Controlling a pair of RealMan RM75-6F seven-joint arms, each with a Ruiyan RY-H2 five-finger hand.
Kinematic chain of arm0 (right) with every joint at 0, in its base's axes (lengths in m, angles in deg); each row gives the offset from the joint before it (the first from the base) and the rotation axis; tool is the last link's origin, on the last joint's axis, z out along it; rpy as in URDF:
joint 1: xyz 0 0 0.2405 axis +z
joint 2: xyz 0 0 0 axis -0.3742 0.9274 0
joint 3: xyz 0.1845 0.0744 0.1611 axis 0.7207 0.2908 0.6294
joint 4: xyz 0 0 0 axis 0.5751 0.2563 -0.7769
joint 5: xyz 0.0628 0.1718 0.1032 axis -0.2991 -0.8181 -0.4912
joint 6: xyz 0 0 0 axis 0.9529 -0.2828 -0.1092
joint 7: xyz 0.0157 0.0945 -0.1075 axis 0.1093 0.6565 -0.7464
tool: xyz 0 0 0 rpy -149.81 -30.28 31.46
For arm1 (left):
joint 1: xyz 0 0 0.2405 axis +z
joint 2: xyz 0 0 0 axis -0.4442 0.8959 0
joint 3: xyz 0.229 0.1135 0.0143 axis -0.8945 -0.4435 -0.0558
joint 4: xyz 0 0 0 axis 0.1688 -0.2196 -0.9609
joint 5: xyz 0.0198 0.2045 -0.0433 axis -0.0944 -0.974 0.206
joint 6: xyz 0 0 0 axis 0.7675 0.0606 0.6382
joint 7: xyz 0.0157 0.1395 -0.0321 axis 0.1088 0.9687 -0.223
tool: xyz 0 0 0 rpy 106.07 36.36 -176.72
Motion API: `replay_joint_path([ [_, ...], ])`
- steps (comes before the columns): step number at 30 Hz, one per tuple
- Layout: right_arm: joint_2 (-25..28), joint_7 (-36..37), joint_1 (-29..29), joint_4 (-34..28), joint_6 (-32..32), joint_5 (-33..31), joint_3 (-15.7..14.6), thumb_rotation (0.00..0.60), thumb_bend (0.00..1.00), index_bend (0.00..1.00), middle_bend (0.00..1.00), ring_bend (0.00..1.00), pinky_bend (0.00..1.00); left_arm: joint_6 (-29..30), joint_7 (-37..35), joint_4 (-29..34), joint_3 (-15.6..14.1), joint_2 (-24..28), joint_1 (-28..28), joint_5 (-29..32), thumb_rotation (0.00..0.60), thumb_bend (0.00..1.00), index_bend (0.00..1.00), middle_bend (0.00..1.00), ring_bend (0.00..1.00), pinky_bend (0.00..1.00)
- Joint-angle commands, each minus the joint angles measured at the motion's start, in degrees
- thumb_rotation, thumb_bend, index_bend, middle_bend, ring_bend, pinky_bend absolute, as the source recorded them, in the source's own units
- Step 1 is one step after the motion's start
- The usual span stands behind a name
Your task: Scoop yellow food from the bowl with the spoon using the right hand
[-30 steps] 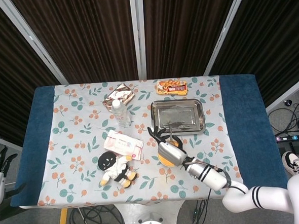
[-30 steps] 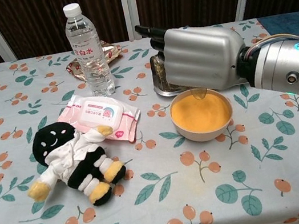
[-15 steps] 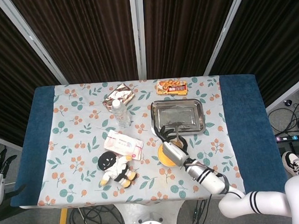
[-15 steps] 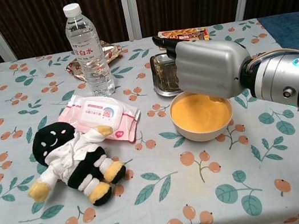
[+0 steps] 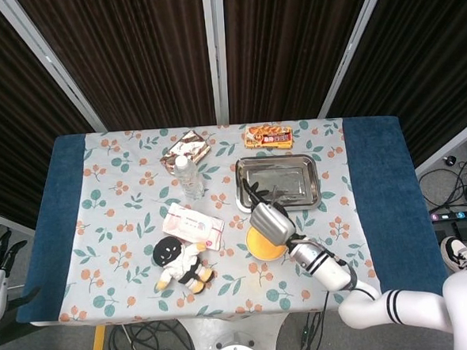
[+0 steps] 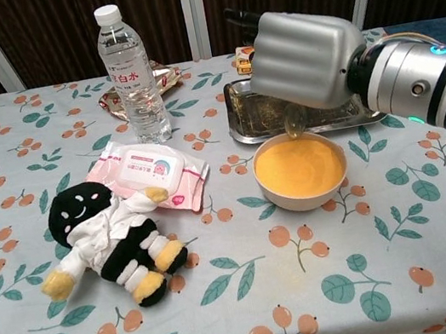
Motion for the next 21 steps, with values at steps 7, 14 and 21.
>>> replay_joint_path([
  [7, -3.9, 13.6, 1.8, 9.5, -1.9, -12.1, 7.9, 0.600, 0.40, 0.87, 0.42, 0.24, 0.00, -0.5, 1.4, 1.3, 0.0, 0.4, -0.2, 0.2, 0.600, 0.00, 0.22, 0.11, 0.09, 0.12],
  [14, -10.5, 20.4, 5.4, 20.6, -8.2, -25.9, 13.1, 0.600, 0.40, 0.79, 0.42, 0.24, 0.00, -1.3, 2.4, 2.5, 0.0, 1.0, -0.3, 0.9, 0.600, 0.00, 0.22, 0.11, 0.09, 0.12],
  [21, -13.6, 21.2, 9.5, 26.0, -13.1, -41.5, 17.1, 0.600, 0.34, 0.60, 0.40, 0.20, 0.00, -1.6, 3.0, 2.9, -0.1, 1.1, -0.4, 1.0, 0.600, 0.00, 0.22, 0.11, 0.09, 0.12],
])
